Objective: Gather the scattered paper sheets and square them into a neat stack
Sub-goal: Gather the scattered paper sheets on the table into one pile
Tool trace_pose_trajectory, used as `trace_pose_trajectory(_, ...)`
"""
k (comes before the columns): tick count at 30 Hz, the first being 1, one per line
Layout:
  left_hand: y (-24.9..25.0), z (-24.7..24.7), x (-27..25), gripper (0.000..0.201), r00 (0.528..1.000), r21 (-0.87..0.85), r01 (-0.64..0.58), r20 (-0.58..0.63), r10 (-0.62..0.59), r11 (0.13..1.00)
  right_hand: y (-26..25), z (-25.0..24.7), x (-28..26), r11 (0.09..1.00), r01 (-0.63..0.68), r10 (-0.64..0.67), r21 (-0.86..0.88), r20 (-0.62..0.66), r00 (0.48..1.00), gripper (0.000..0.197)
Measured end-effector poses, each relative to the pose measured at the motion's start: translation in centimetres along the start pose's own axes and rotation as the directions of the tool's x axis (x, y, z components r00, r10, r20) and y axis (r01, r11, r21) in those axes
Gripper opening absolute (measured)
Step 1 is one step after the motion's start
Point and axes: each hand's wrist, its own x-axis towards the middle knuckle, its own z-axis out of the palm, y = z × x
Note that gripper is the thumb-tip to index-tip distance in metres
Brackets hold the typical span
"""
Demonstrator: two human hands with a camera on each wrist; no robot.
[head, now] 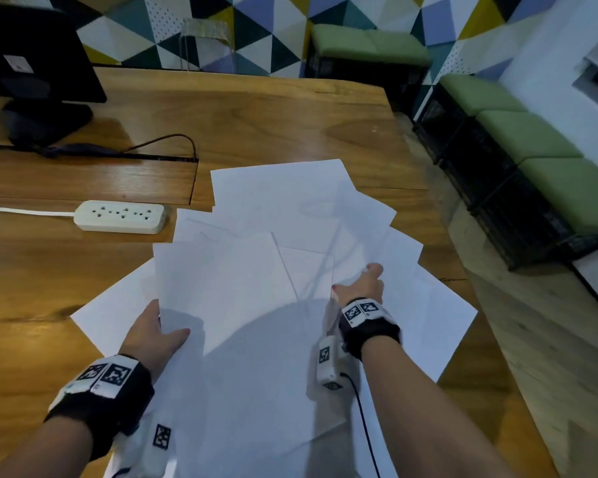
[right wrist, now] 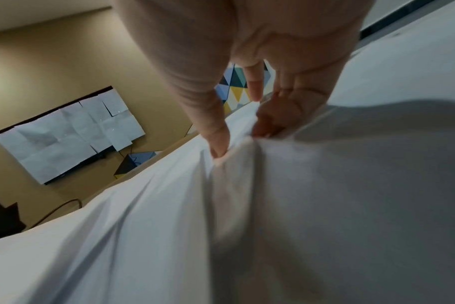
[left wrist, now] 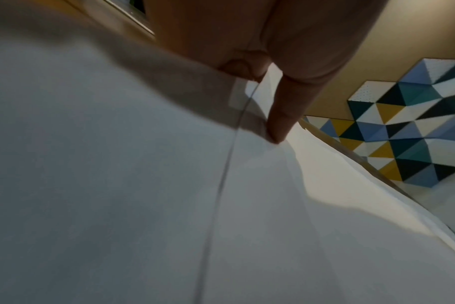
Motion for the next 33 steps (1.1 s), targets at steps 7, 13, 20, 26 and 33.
trace_pose_trajectory(7,-0.2,-0.5,0.5,0.044,0.999,-0.034,-0.001,0.039,0.002,0.999,1.7,-2.6,-0.3,0.996,0.026,-0.015,-0.081,0.134,0.991,0.067)
trace_pose_trajectory(13,0.2,-0.6,0.6,0.045,0.993,-0.085,-0.024,0.111,0.033,0.996,5.2,-4.9,-1.1,0.97,0.123,-0.055,-0.208,0.306,0.95,0.064)
trace_pose_trajectory(20,1.0,0.2,1.2,0.06,0.988,-0.06,-0.033,0.147,0.041,0.998,6.3,-3.1,-3.4,0.954,0.294,-0.193,-0.051,0.648,0.737,0.079)
trace_pose_trajectory(26,1.8,1.0,0.5,0.044,0.99,-0.12,-0.013,0.138,0.03,0.993,6.1,-4.2,-4.7,0.974,0.219,-0.188,-0.06,0.323,0.927,0.058)
trace_pose_trajectory(33,1.7,1.8,0.7,0.045,0.982,-0.098,-0.055,0.175,0.072,0.994,7.1,-6.0,-3.5,0.993,-0.098,0.098,0.065,0.002,0.995,0.062)
